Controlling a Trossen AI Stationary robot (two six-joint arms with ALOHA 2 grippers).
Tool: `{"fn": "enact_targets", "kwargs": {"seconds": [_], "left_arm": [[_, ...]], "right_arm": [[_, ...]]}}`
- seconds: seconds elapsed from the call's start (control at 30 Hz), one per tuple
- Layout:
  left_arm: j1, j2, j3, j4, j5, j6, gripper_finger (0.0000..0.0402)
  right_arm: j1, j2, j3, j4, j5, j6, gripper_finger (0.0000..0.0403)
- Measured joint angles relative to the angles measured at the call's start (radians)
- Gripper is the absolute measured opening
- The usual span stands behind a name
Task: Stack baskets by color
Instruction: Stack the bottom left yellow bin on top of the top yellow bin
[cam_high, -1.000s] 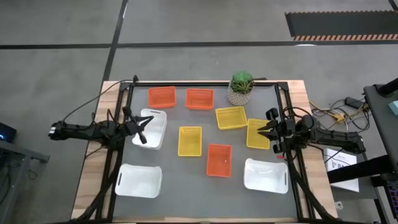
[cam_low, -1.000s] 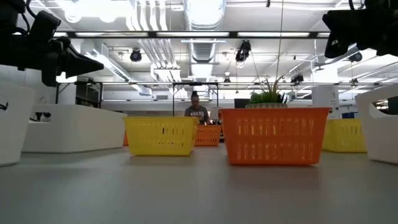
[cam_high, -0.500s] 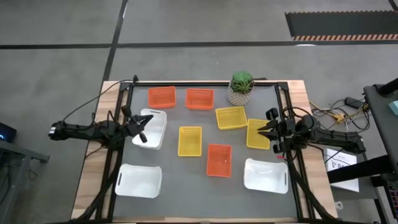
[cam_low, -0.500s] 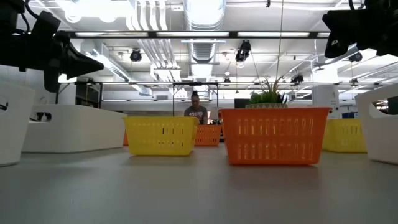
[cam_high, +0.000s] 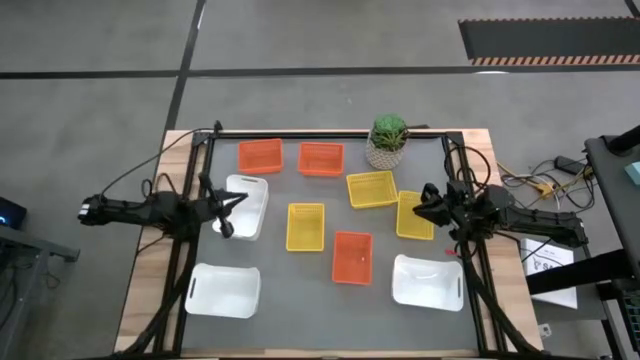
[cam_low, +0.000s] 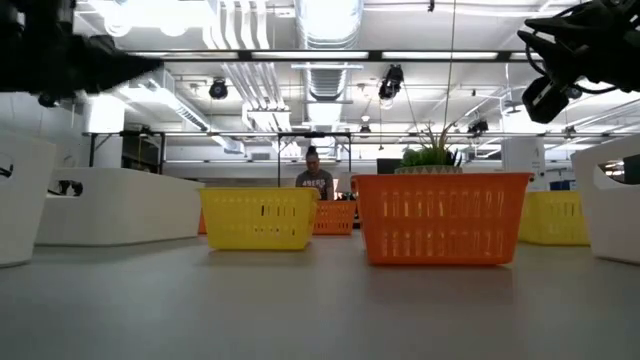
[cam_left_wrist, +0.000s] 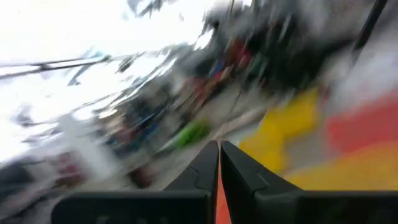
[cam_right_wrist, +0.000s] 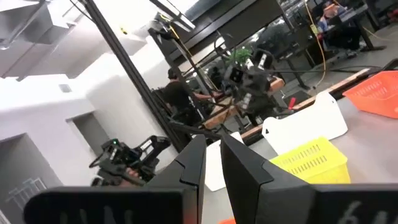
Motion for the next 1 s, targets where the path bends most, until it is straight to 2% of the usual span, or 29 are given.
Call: {"fn": "enact_targets", "kwargs": {"seconds": [0.07,0.1,0.3,0.47,0.6,0.8,1.0], "left_arm": [[0.0,0.001,0.0,0.072,0.143,-0.259,0.0002],[0.0,0.0,-0.001,0.113,0.178,-0.357,0.0002],[0.0,0.007,-0.001,0.389,0.186,-0.748,0.0002],[0.0,0.017,-0.001,0.43,0.216,-0.77,0.0002],[0.0,0.062,-0.001,0.472,0.174,-0.761,0.0002],[0.0,0.227,-0.001,0.668,0.163,-0.777,0.0002],[0.0,0.444,0.03,0.834,0.132,-0.809,0.0002]], "right_arm": [[0.0,0.0,0.0,0.0,0.0,-0.003,0.0043],[0.0,0.0,0.0,0.0,0.0,-0.003,0.0043],[0.0,0.0,0.0,0.0,0.0,-0.003,0.0043],[0.0,0.0,0.0,-0.003,0.057,-0.094,0.0043],[0.0,0.008,0.0,-0.006,0.131,-0.179,0.0043],[0.0,0.007,0.003,0.064,0.158,-0.318,0.0043],[0.0,0.01,0.084,0.071,0.16,-0.428,0.0043]]}}
